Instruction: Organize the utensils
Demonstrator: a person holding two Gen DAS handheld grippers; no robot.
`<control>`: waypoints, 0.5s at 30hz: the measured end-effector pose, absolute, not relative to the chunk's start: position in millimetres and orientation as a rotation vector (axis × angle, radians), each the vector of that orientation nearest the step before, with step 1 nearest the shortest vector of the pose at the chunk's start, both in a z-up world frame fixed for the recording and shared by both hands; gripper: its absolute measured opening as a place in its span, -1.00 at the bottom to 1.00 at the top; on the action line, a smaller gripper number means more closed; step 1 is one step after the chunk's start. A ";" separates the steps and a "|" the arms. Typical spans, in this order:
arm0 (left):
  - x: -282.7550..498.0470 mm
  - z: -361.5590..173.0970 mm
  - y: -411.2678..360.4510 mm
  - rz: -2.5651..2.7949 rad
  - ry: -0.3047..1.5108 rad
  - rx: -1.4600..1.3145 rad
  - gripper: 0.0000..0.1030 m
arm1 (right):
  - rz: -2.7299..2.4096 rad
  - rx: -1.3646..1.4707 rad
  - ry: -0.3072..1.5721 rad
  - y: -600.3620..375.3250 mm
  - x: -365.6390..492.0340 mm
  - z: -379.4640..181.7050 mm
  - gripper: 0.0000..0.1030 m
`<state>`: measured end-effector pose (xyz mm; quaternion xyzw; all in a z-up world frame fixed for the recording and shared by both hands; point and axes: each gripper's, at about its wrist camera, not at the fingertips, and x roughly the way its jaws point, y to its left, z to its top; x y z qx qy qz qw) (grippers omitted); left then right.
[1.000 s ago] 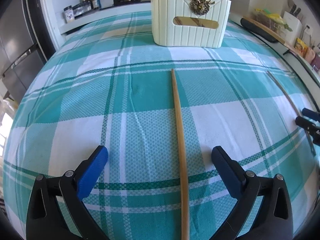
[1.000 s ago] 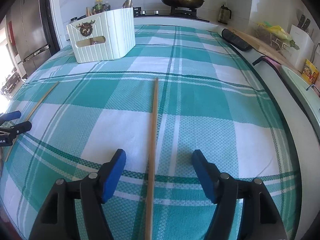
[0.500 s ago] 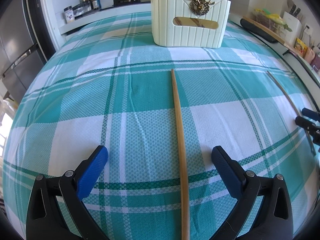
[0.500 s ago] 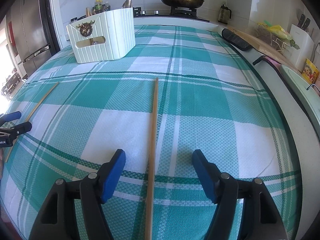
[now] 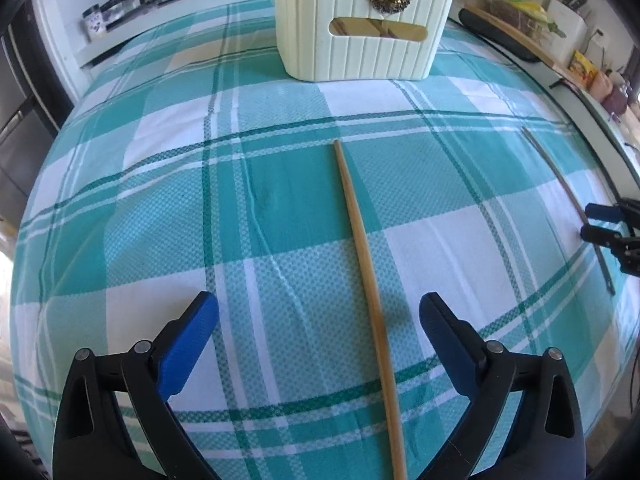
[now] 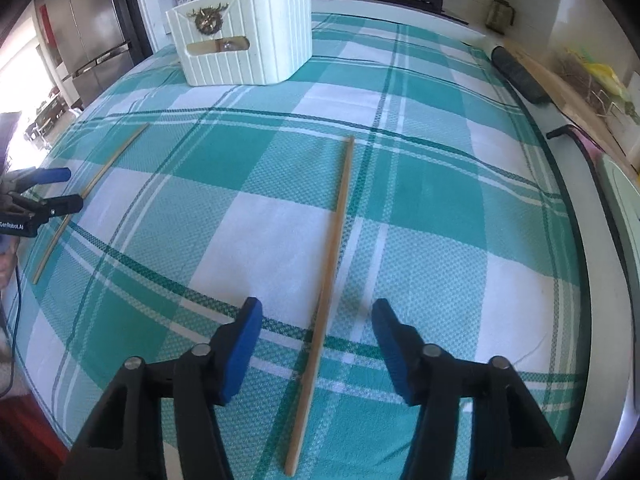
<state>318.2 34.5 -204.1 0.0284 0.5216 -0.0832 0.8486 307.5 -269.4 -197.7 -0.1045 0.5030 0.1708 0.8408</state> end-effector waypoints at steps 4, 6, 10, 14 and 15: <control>339.8 -202.0 24.9 -0.183 1.108 0.122 0.73 | 0.343 -0.227 1.068 -262.8 337.5 -198.1 -0.16; 352.5 -200.4 19.9 -0.200 1.123 0.133 0.51 | 0.338 -0.207 1.069 -259.7 357.1 -197.6 -0.21; 373.9 -195.3 9.2 -0.218 1.106 0.146 -0.56 | 0.324 -0.167 1.065 -252.7 393.3 -196.8 -0.88; 377.0 -179.4 3.9 -0.209 1.042 0.163 -0.92 | 0.317 -0.102 1.057 -249.6 415.0 -194.0 -0.89; 373.7 -170.5 6.9 -0.209 1.013 0.143 -0.92 | 0.319 -0.079 1.038 -249.7 414.7 -188.2 -0.89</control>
